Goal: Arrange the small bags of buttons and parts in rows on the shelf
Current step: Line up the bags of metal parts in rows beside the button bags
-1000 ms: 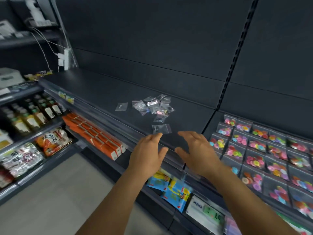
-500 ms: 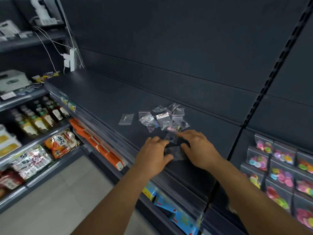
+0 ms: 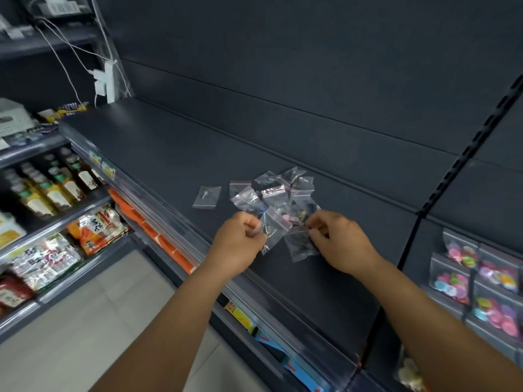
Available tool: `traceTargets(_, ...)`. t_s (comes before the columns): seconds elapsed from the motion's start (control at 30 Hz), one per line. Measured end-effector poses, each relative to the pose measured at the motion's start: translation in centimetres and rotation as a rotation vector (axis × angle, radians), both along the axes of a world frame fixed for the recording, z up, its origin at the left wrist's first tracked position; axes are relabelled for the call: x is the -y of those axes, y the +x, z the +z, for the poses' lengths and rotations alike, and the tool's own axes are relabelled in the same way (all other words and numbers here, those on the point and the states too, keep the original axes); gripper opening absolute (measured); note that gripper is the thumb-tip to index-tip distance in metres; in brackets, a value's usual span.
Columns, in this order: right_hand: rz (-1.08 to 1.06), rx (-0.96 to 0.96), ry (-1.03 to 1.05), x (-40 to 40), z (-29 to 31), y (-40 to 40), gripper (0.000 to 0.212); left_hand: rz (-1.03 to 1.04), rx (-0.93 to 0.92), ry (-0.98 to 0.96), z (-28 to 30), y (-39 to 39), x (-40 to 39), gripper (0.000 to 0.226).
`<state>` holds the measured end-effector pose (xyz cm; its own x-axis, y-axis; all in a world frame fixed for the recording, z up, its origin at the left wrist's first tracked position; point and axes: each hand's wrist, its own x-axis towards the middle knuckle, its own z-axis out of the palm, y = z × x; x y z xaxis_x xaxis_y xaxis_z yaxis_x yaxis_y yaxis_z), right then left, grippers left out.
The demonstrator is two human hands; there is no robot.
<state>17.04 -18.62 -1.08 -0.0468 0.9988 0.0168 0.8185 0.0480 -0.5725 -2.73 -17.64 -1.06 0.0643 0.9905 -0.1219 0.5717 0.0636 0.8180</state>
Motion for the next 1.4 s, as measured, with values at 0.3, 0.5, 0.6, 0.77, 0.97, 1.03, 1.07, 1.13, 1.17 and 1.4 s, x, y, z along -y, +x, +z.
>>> traceTargets(0.3, -0.218, 0.122, -0.296, -0.5, 1.1, -3.3, 0.028, -0.031, 0.166, -0.085, -0.2, 0.1, -0.4, 0.01)
traceTargets(0.5, -0.286, -0.34, -0.253, 1.0, 1.2, -3.3, 0.013, -0.066, 0.273, -0.062, 0.1, -0.6, -0.4, 0.011)
traceTargets(0.6, -0.407, -0.727, -0.161, 2.2, 1.5, -3.3, 0.009, -0.095, 0.321, -0.05, 0.5, -0.5, -0.3, 0.006)
traceTargets(0.77, -0.508, -1.034, -0.001, 4.7, 3.0, -3.1, 0.008, -0.189, 0.416, -0.048, 1.9, 1.3, 0.6, 0.007)
traceTargets(0.97, -0.685, -0.946, 0.14, 9.2, 3.9, -1.6, 0.011, -0.375, 0.46, -0.072, 2.7, 4.5, 2.7, 0.009)
traceTargets(1.03, -0.733, -0.89, 0.158, 11.1, 4.1, -0.8, 0.011, -0.443, 0.446, -0.065, 3.0, 5.9, 3.7, 0.008)
traceTargets(1.07, -0.748, -0.863, 0.163, 12.1, 4.2, -0.5, 0.011, -0.474, 0.44, -0.064, 3.1, 6.6, 4.2, 0.007)
traceTargets(1.13, -0.774, -0.814, 0.181, 14.0, 4.3, 0.3, 0.009, -0.531, 0.436, -0.065, 3.2, 8.1, 5.6, 0.004)
traceTargets(1.17, -0.79, -0.795, 0.191, 14.9, 4.4, 0.7, 0.009, -0.556, 0.428, -0.062, 3.3, 8.9, 6.3, 0.004)
traceTargets(1.4, -0.896, -0.836, 0.357, 21.6, 5.0, 4.8, 0.015, -0.682, 0.424, -0.026, 4.2, 14.7, 11.7, 0.007)
